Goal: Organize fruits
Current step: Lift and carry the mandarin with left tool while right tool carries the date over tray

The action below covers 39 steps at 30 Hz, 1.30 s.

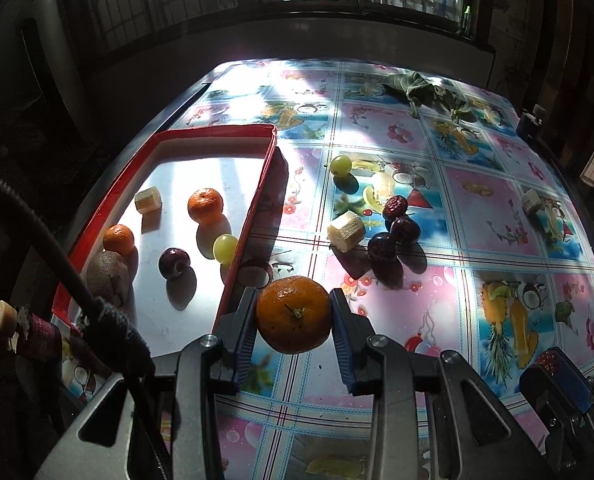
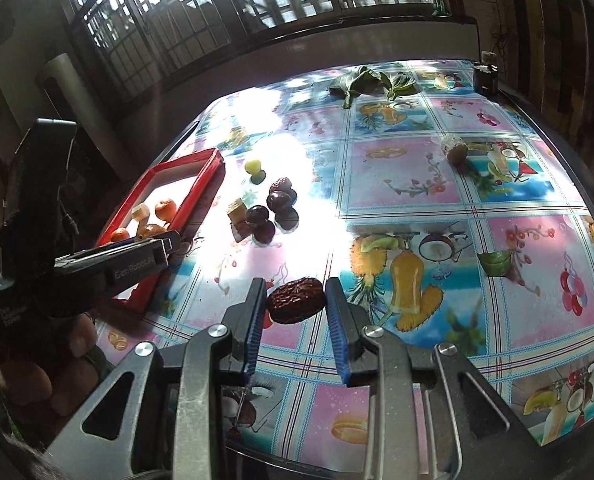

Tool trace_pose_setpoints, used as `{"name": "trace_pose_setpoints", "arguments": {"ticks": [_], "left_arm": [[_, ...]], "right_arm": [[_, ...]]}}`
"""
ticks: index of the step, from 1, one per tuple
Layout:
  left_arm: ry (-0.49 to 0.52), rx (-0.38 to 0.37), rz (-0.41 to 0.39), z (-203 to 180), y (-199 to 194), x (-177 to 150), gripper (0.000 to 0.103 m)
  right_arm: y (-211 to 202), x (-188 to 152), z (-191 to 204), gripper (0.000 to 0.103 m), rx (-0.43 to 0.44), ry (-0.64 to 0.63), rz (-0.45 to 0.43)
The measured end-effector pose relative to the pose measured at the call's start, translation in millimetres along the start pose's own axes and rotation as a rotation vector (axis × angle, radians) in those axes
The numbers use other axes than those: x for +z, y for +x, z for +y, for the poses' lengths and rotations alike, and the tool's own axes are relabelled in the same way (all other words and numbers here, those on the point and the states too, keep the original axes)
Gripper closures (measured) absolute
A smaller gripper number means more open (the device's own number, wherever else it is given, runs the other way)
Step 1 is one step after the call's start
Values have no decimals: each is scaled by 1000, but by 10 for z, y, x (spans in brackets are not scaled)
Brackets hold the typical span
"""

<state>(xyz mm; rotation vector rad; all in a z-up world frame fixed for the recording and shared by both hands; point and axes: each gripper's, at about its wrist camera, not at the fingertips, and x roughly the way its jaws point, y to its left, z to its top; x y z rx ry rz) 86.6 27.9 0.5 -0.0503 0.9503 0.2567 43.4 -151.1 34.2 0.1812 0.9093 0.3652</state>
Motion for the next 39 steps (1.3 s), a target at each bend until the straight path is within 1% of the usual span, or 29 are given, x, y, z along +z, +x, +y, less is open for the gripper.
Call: {"name": "trace_pose_setpoints", "arguments": {"ticks": [18, 31, 34, 39], "left_arm": [[-44, 44, 9, 298, 148, 89, 68], [-82, 51, 32, 538, 320, 206, 68], [-99, 36, 48, 636, 375, 265, 68], [-144, 46, 53, 862, 435, 393, 68]], "right_arm": [[276, 209, 374, 71, 41, -51, 13], [546, 379, 579, 71, 72, -77, 38], [636, 427, 647, 71, 85, -84, 49], [798, 533, 772, 71, 108, -95, 66]]}}
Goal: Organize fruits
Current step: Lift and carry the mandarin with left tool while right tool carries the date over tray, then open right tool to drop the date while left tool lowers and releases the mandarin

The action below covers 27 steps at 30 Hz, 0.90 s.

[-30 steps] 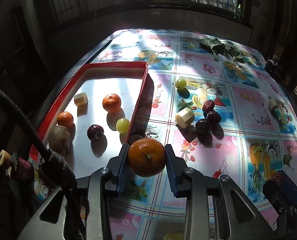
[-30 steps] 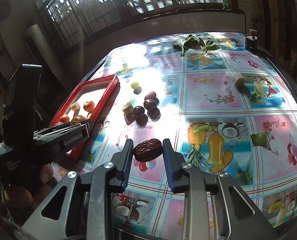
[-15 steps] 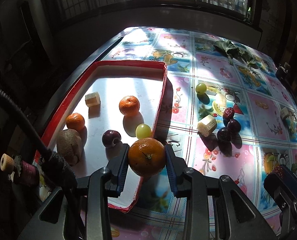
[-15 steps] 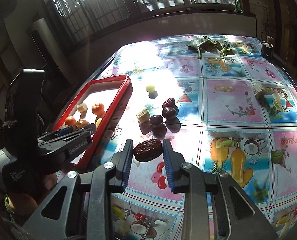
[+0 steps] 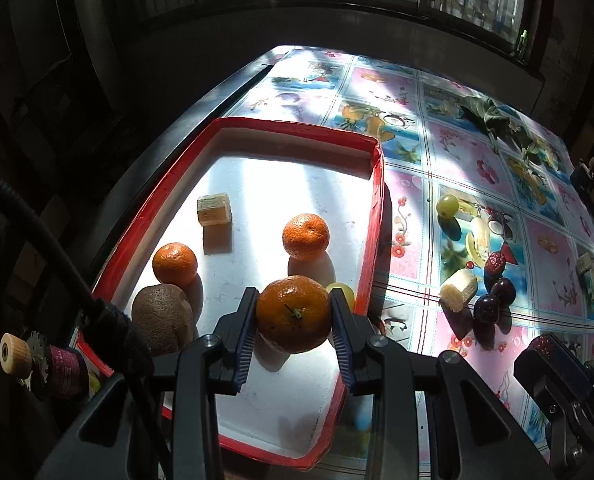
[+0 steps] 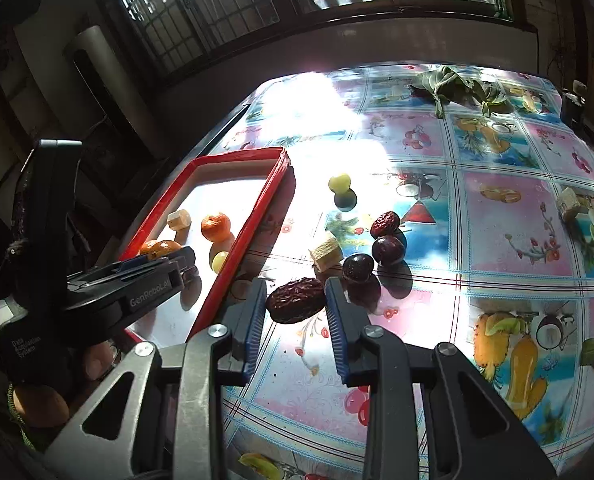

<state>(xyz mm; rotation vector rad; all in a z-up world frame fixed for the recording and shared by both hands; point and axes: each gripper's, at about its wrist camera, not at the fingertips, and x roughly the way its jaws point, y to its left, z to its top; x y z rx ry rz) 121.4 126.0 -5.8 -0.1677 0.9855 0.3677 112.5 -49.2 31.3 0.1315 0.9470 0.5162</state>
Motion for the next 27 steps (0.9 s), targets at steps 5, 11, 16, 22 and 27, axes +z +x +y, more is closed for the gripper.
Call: {"name": "trace_pose_setpoints", "arguments": {"ticks": [5, 11, 16, 22, 27], "left_arm": [[-30, 14, 2, 200, 71, 169, 68], [-75, 10, 24, 441, 235, 423, 68], [-104, 14, 34, 609, 359, 619, 69], [-161, -29, 65, 779, 625, 893, 69], [-165, -21, 98, 776, 889, 1031, 69]], "right_arm": [[192, 140, 89, 71, 20, -11, 26], [532, 410, 274, 71, 8, -48, 43], [916, 651, 474, 71, 16, -78, 75], [1364, 911, 696, 71, -13, -124, 97], [1736, 998, 770, 71, -40, -156, 144]]}}
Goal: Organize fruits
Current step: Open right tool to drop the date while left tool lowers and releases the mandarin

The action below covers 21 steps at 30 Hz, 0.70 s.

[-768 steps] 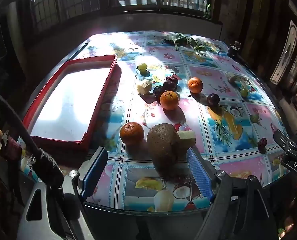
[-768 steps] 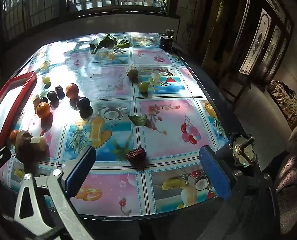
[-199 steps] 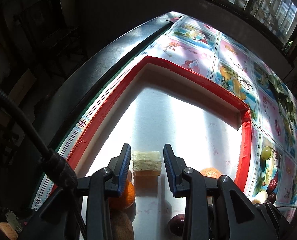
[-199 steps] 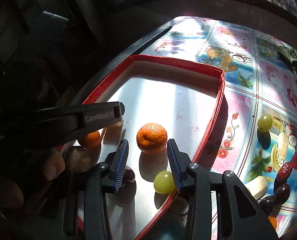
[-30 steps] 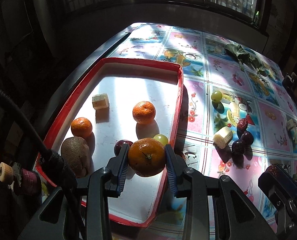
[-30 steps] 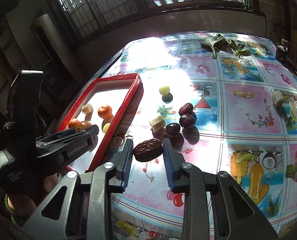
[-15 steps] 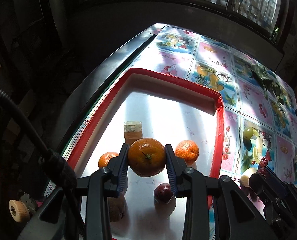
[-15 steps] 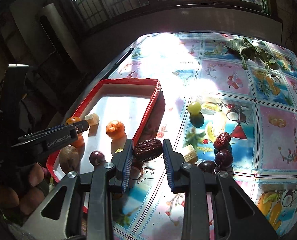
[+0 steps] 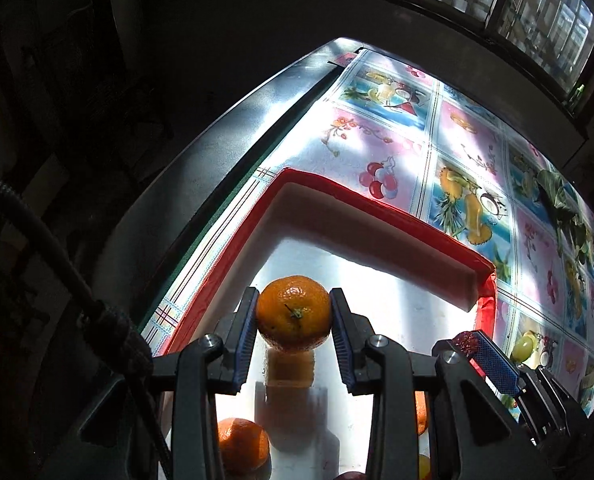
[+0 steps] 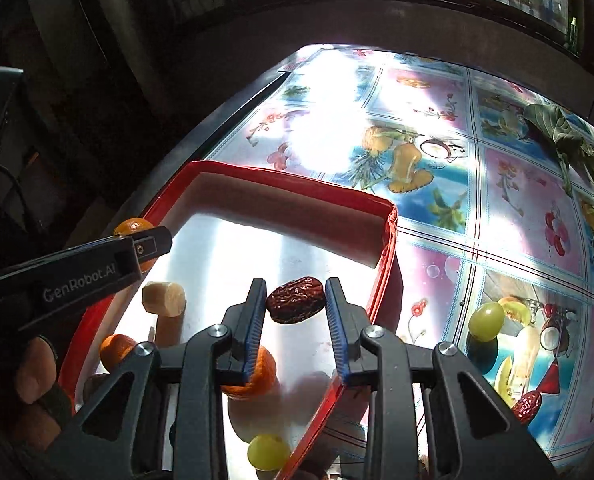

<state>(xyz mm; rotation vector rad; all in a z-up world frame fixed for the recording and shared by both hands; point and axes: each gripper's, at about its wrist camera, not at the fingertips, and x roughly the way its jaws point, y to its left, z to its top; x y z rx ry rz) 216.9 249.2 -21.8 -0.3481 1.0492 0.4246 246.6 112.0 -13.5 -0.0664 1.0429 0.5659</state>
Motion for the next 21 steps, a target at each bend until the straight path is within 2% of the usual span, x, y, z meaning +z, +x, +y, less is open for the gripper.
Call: {"name": "trace_pose_setpoints", "arguments": {"ticks": [7, 12, 15, 17, 21], "left_arm": [[24, 25, 67, -71, 298, 1, 69], [34, 47, 88, -104, 340, 1, 68], [20, 48, 90, -68, 319, 1, 68], [5, 46, 92, -31, 293, 0, 67], [-24, 25, 74, 42, 135, -35, 67]], "right_arm": [[191, 2, 14, 71, -2, -16, 37], [239, 5, 33, 71, -7, -41, 48], [216, -5, 39, 65, 5, -40, 43], [169, -9, 24, 57, 8, -31, 32], [-38, -50, -24, 56, 20, -19, 0]]}}
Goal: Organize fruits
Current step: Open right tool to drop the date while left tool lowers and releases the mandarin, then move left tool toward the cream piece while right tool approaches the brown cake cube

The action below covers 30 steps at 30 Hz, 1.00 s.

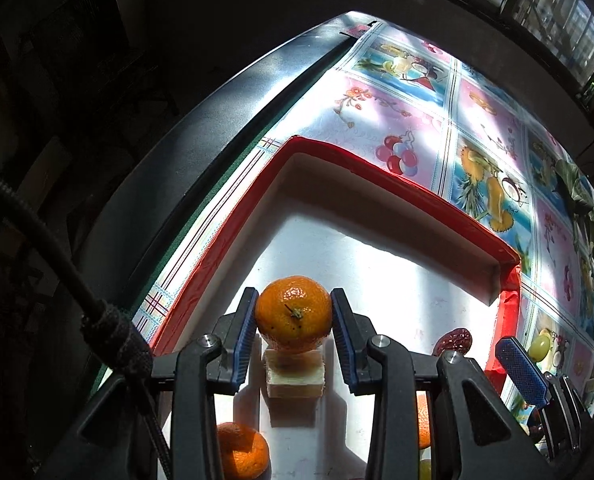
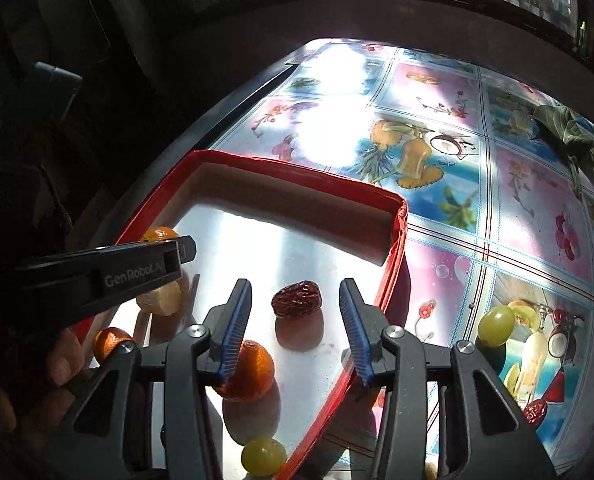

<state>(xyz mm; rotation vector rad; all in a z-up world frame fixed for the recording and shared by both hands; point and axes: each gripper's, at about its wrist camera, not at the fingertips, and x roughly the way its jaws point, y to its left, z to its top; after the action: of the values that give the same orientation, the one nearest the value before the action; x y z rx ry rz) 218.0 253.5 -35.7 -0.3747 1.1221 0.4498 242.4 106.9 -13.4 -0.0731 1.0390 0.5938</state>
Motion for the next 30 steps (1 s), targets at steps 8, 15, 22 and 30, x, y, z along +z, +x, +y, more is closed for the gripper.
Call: {"name": "trace_pose_setpoints", "arguments": {"ticks": [8, 15, 22, 30], "left_arm": [[-24, -79, -95, 51, -454, -213, 41], [-11, -86, -105, -22, -607, -392, 41], [29, -138, -96, -229, -779, -775, 40], [152, -194, -96, -711, -965, -1286, 40]], "right_arm": [[-693, -394, -260, 53, 39, 86, -79], [-1221, -928, -576, 52, 35, 175, -114], [-1576, -1412, -976, 52, -21, 278, -138], [-1789, -1772, -1367, 52, -66, 363, -148]]}}
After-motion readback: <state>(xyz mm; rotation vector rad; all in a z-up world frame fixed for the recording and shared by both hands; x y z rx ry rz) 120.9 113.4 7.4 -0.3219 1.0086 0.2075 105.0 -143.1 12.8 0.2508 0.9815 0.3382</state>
